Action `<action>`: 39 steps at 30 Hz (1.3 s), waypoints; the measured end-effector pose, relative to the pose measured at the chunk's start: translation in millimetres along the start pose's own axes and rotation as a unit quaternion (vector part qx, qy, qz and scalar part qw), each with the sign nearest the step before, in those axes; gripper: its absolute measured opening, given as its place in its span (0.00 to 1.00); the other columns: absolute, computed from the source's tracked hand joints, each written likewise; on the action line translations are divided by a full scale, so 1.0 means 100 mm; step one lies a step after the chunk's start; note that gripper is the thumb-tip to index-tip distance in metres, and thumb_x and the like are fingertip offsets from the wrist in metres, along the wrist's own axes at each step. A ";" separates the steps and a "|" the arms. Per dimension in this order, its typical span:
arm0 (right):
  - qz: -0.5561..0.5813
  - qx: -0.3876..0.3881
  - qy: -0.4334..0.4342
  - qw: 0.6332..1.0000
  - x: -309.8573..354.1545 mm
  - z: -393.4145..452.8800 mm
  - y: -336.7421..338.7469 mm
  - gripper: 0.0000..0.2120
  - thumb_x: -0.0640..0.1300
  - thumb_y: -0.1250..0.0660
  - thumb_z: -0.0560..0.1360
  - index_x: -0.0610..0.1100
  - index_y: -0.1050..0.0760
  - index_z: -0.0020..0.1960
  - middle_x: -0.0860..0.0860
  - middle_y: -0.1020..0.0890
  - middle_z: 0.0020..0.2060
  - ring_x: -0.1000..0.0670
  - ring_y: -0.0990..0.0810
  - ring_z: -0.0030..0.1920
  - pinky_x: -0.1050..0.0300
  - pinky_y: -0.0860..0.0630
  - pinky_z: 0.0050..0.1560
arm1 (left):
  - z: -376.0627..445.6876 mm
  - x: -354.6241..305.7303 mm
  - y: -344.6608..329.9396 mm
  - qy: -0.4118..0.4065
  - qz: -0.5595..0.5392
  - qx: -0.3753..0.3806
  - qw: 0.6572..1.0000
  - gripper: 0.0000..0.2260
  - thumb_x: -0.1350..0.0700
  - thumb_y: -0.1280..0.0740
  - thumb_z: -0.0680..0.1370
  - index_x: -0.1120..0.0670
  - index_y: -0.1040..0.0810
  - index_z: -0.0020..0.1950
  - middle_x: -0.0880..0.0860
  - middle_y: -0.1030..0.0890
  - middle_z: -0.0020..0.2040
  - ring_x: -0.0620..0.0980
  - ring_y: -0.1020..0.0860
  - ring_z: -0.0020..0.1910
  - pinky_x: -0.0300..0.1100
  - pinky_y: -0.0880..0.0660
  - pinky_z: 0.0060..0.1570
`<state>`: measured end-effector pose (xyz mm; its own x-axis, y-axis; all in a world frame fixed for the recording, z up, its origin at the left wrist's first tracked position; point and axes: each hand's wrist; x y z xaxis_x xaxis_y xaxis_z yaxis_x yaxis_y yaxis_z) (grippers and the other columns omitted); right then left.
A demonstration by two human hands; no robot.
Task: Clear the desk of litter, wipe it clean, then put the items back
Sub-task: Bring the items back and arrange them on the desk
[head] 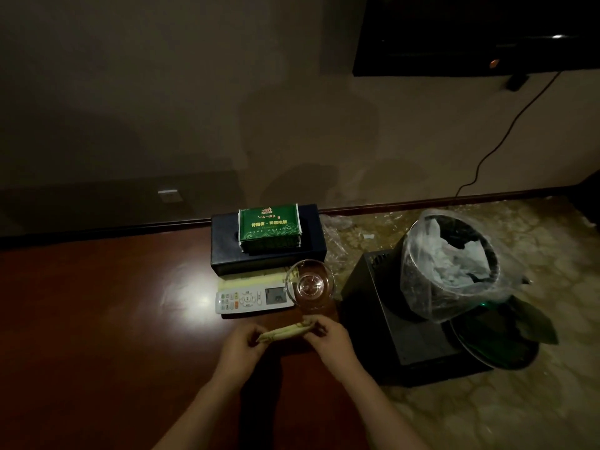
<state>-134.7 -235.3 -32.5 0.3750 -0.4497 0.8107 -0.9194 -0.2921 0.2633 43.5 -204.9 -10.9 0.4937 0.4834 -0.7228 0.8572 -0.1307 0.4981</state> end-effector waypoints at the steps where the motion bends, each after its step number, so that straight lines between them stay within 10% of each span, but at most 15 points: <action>1: -0.014 -0.004 -0.009 1.000 -0.01 -0.01 -0.01 0.16 0.35 0.34 0.76 0.48 0.23 0.61 0.54 0.22 0.52 0.58 0.25 0.51 0.72 0.28 0.45 | 0.01 0.02 -0.03 0.002 -0.009 -0.003 1.000 0.11 0.64 0.31 0.74 0.47 0.25 0.40 0.47 0.23 0.44 0.43 0.24 0.45 0.31 0.31 0.38; 17: 0.034 -0.136 0.012 0.990 0.32 0.29 0.27 0.08 0.41 0.33 0.77 0.44 0.22 0.56 0.51 0.19 0.43 0.54 0.20 0.42 0.63 0.22 0.41 | 0.49 -0.38 -0.05 0.039 -0.176 -0.041 0.983 0.06 0.60 0.34 0.77 0.52 0.17 0.50 0.50 0.17 0.49 0.51 0.20 0.51 0.53 0.23 0.55; 24: 0.004 -0.156 -0.016 0.988 0.51 0.62 0.49 0.13 0.41 0.34 0.77 0.40 0.22 0.61 0.45 0.18 0.51 0.47 0.20 0.53 0.52 0.23 0.55 | 0.85 -0.67 -0.25 0.052 -0.104 -0.103 0.988 0.10 0.60 0.33 0.77 0.58 0.19 0.57 0.56 0.17 0.51 0.52 0.20 0.49 0.43 0.25 0.49; 39: -0.080 -0.179 -0.016 0.981 0.44 0.76 0.39 0.14 0.42 0.36 0.78 0.39 0.22 0.62 0.44 0.22 0.52 0.45 0.22 0.53 0.57 0.26 0.52 | 0.88 -0.68 -0.40 0.066 -0.055 -0.134 0.987 0.11 0.64 0.36 0.77 0.63 0.21 0.59 0.60 0.19 0.53 0.53 0.23 0.48 0.40 0.30 0.45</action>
<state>-144.9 -330.2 -26.6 0.5156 -0.4499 0.7292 -0.8295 -0.0488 0.5564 -11.9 -309.1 -23.9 0.3617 0.5924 -0.7199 0.8264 0.1537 0.5417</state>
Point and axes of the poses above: each hand's wrist, its own z-axis towards the middle knuckle, its own y-axis out of the back of the hand, x = y × z
